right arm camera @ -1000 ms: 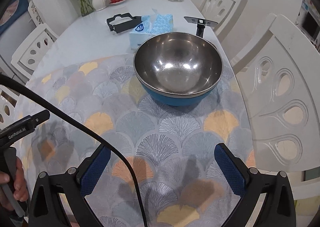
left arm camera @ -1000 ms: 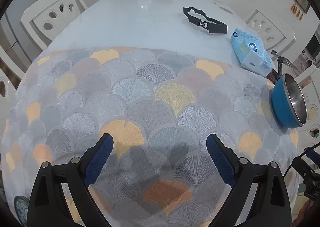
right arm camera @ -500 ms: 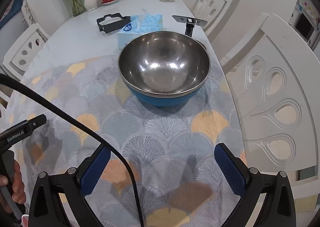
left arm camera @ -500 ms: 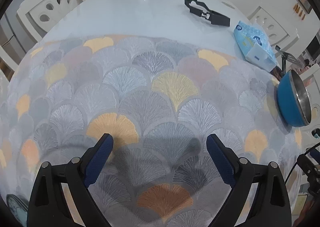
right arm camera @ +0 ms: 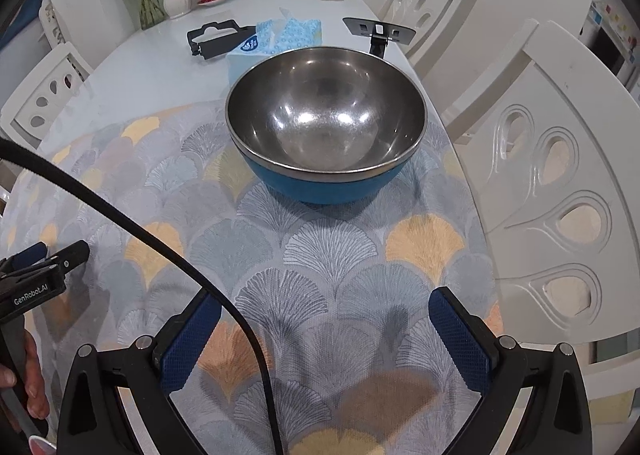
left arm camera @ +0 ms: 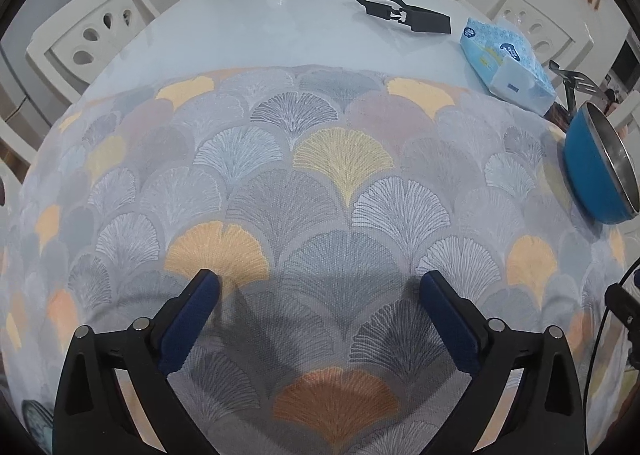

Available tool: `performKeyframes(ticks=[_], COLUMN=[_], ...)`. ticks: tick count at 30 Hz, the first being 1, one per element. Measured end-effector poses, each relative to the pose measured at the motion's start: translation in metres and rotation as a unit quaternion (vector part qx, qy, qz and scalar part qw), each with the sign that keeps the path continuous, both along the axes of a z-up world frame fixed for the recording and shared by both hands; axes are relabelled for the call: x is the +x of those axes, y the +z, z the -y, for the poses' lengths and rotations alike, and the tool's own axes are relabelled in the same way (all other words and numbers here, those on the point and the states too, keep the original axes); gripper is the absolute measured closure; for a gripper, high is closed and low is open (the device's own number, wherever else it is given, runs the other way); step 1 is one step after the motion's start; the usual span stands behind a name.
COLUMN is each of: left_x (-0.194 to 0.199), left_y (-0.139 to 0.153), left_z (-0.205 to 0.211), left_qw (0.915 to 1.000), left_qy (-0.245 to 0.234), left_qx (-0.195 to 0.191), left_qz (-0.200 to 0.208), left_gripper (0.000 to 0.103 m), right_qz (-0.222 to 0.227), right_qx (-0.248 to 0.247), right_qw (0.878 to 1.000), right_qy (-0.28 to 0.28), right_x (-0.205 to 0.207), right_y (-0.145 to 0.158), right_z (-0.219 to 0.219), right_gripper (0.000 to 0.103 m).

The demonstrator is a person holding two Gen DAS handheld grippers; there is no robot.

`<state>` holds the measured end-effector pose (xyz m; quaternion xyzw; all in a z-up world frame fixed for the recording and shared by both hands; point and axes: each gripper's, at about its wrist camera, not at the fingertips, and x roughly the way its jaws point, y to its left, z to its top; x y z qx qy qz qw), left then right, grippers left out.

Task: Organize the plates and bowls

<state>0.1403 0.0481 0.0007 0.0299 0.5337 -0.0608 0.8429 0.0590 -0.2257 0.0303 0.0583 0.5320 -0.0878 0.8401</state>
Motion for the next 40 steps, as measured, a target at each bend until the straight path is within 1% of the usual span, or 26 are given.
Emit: performKeyframes(ticks=[4,9,14,18,20,23,28,40], left_x=[-0.001,-0.003,-0.008,-0.013,-0.013,-0.015,-0.015,-0.015], left_y=[-0.002,-0.002,-0.003,-0.004,-0.004,-0.004,-0.005,-0.005], left_z=[0.001,0.002,0.001,0.0,0.0,-0.001,-0.001,-0.002], left_qw=[1.0,0.9997,0.9988,0.9975,0.9973,0.9966,0.9963,0.9962], left_qy=[0.001,0.007,0.011,0.011,0.012,0.014,0.015,0.015], left_qx=[0.004,0.004,0.002,-0.001,-0.002,-0.004,-0.006,-0.01], left_qz=[0.009,0.022,0.049,0.07,0.072,0.081,0.084,0.086], left_gripper=[0.0,0.0,0.0,0.0,0.0,0.0,0.0,0.0], right_qz=[-0.014,-0.037,-0.03,-0.016,-0.006,0.016,0.062,0.064], right_qx=[0.014,0.006,0.004,0.004,0.001,-0.004,-0.012,-0.006], right_qw=[1.0,0.999,0.999,1.0,1.0,1.0,0.998,0.998], right_qy=[0.006,0.016,0.018,0.019,0.017,0.013,0.014,0.014], right_x=[0.002,0.002,0.002,0.001,-0.003,-0.012,-0.028,-0.027], right_y=[-0.01,-0.026,-0.028,-0.03,-0.031,-0.034,-0.037,-0.037], right_z=[-0.001,-0.007,-0.008,-0.008,-0.006,-0.009,-0.014,-0.013], right_gripper=[0.0,0.0,0.0,0.0,0.0,0.0,0.0,0.0])
